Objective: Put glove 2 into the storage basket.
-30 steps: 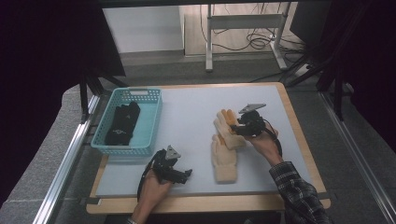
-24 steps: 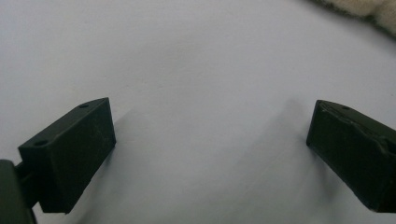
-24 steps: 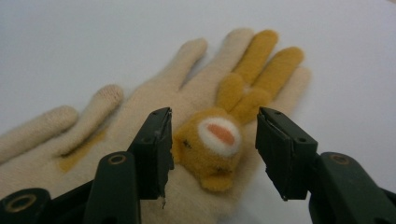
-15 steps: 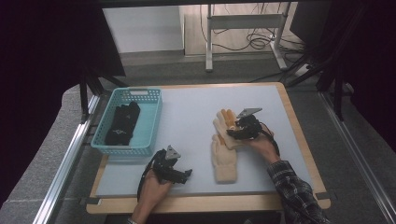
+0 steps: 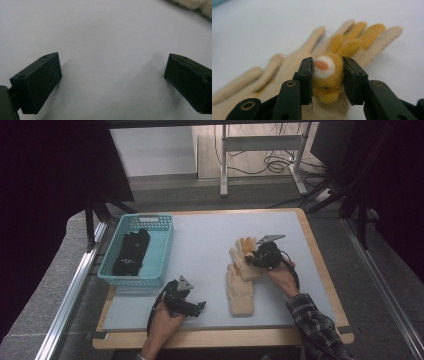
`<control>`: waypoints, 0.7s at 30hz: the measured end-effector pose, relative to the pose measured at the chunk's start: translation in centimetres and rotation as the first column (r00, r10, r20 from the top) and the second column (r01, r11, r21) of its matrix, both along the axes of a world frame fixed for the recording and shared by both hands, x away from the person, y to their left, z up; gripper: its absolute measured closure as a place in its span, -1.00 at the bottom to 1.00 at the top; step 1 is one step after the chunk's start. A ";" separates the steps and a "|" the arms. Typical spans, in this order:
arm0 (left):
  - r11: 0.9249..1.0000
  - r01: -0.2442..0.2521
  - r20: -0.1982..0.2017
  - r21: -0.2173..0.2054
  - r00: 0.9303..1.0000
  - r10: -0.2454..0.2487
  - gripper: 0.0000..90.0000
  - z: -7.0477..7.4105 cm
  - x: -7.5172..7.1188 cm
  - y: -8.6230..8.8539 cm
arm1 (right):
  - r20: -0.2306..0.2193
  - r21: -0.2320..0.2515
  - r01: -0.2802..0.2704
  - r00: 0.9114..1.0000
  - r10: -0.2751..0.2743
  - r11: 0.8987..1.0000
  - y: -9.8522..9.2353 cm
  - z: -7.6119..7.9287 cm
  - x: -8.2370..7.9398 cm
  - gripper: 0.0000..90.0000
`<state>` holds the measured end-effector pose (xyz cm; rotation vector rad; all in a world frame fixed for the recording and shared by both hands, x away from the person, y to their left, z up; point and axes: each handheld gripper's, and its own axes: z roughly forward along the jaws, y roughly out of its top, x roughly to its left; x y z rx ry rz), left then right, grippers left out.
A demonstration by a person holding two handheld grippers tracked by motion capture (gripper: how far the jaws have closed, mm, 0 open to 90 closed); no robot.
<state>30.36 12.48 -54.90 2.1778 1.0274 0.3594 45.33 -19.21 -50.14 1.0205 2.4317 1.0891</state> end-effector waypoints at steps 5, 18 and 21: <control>1.000 0.000 0.000 0.000 1.000 0.000 -0.97 0.0 0.0 0.0 | 0.010 0.058 0.023 1.000 -0.024 0.998 -0.3 2.3 -1.4 0.36; 1.000 -0.001 0.002 0.000 1.000 0.001 -0.97 0.0 0.0 0.0 | 0.027 0.165 -0.001 1.000 -0.004 0.986 0.4 7.1 -7.6 0.35; 1.000 -0.002 0.001 -0.001 1.000 0.002 -0.97 0.0 0.0 0.0 | 0.008 0.192 -0.020 1.000 0.019 0.981 0.9 7.6 -9.0 0.35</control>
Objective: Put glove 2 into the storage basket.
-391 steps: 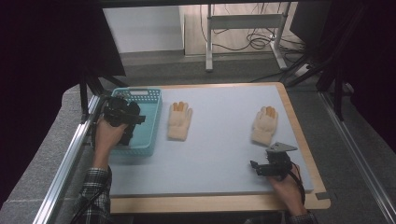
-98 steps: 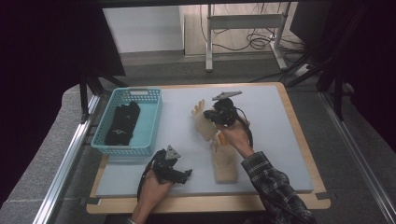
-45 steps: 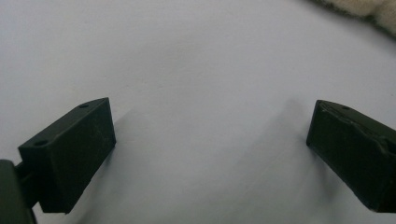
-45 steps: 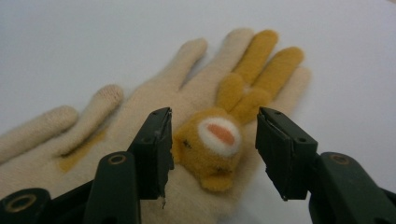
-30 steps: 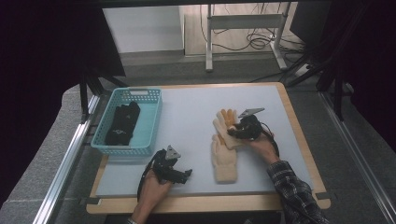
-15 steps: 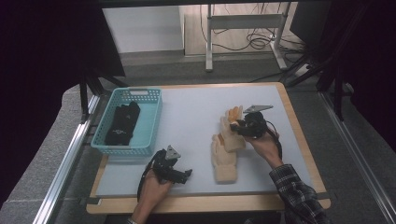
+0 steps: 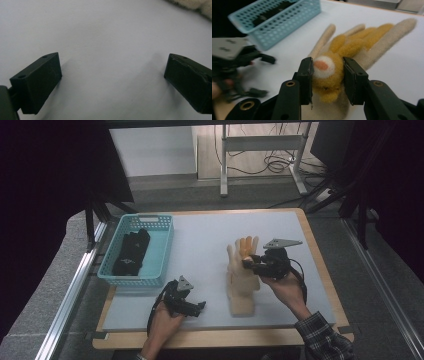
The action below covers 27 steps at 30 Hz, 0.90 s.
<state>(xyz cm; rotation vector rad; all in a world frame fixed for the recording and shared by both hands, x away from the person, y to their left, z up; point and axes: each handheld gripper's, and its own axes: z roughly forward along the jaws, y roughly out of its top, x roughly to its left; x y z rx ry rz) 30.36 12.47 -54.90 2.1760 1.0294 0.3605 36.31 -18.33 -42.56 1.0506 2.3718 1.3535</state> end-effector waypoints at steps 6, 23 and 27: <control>1.000 0.000 -0.001 -0.001 1.000 0.000 -0.97 0.0 0.0 0.0 | -0.034 0.022 -0.008 0.999 0.009 1.000 0.8 -0.1 -2.6 0.34; 1.000 0.002 0.001 0.001 1.000 -0.002 -0.97 0.0 0.0 0.0 | -0.119 -0.026 0.072 0.990 -0.075 0.997 0.5 -7.7 -3.1 0.15; 1.000 -0.001 0.001 -0.001 1.000 0.001 -0.97 0.0 0.0 0.0 | -0.076 -0.032 0.072 0.994 -0.074 0.997 0.0 -7.0 -3.1 -0.03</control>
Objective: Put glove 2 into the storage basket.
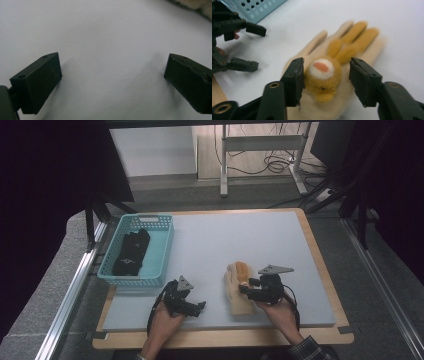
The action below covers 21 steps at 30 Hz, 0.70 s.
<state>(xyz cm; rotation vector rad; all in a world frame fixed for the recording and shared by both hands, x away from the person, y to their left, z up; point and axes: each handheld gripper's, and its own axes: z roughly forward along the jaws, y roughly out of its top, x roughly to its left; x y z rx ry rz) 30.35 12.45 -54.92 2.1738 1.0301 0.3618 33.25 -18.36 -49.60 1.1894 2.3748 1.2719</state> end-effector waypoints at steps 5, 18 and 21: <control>1.000 -0.001 0.000 -0.002 1.000 0.001 -0.97 0.0 0.0 0.0 | 0.050 -0.025 -0.033 0.998 0.034 0.999 -1.6 1.5 0.5 -0.06; 1.000 0.002 0.000 0.002 1.000 -0.002 -0.97 0.0 0.0 0.0 | -0.026 -0.083 -0.081 0.997 0.079 0.993 -4.7 -1.4 0.4 0.86; 1.000 0.001 0.000 0.002 1.000 -0.001 -0.97 0.0 0.0 0.0 | -0.022 -0.107 -0.116 0.993 0.114 0.987 -4.4 -1.8 -0.1 0.96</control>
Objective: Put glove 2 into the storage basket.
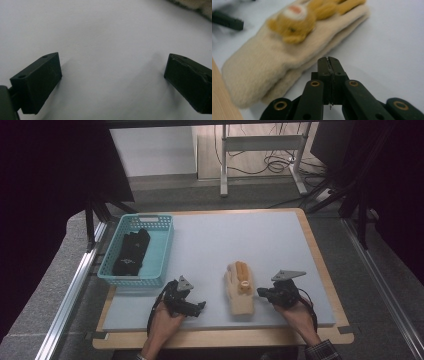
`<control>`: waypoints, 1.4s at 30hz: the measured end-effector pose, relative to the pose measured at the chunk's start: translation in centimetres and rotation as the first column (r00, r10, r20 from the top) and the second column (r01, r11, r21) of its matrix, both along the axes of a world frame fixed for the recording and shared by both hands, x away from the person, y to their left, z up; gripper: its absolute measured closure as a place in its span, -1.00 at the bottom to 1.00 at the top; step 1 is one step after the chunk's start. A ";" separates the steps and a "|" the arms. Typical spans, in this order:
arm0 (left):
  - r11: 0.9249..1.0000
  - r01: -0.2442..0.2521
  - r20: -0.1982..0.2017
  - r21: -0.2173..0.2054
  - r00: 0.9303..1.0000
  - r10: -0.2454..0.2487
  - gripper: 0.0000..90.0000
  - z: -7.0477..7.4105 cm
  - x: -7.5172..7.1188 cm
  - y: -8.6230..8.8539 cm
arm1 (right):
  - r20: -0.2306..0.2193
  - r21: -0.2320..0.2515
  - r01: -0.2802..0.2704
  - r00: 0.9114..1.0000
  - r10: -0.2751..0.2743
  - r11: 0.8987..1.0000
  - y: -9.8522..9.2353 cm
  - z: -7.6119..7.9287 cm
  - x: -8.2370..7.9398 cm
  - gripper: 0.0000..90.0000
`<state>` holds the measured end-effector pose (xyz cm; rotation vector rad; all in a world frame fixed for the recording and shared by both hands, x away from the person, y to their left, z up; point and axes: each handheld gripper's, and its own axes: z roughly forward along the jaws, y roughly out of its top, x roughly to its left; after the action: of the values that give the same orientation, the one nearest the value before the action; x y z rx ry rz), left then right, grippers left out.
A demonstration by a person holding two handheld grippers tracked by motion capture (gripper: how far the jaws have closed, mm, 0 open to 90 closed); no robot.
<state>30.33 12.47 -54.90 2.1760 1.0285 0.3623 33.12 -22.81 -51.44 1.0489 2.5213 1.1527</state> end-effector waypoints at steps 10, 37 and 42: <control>1.000 -0.004 0.004 -0.005 1.000 0.004 -0.95 0.1 -0.2 0.1 | -0.009 -0.004 -0.069 0.998 0.069 0.998 1.3 -1.4 -0.6 0.96; 0.998 -0.055 0.002 -0.006 0.998 0.055 -0.94 -0.2 -0.9 2.9 | 0.035 -0.017 -0.151 0.988 0.151 0.988 8.3 -1.9 -0.2 0.92; 0.998 -0.057 0.000 -0.005 0.998 0.057 -0.95 -0.2 -0.9 2.8 | 0.059 -0.037 -0.160 0.985 0.162 0.986 9.8 -2.0 0.0 0.90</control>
<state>29.47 15.32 -55.07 2.1455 1.0922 0.3859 33.16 -13.00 -53.45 0.8004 2.6062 1.1616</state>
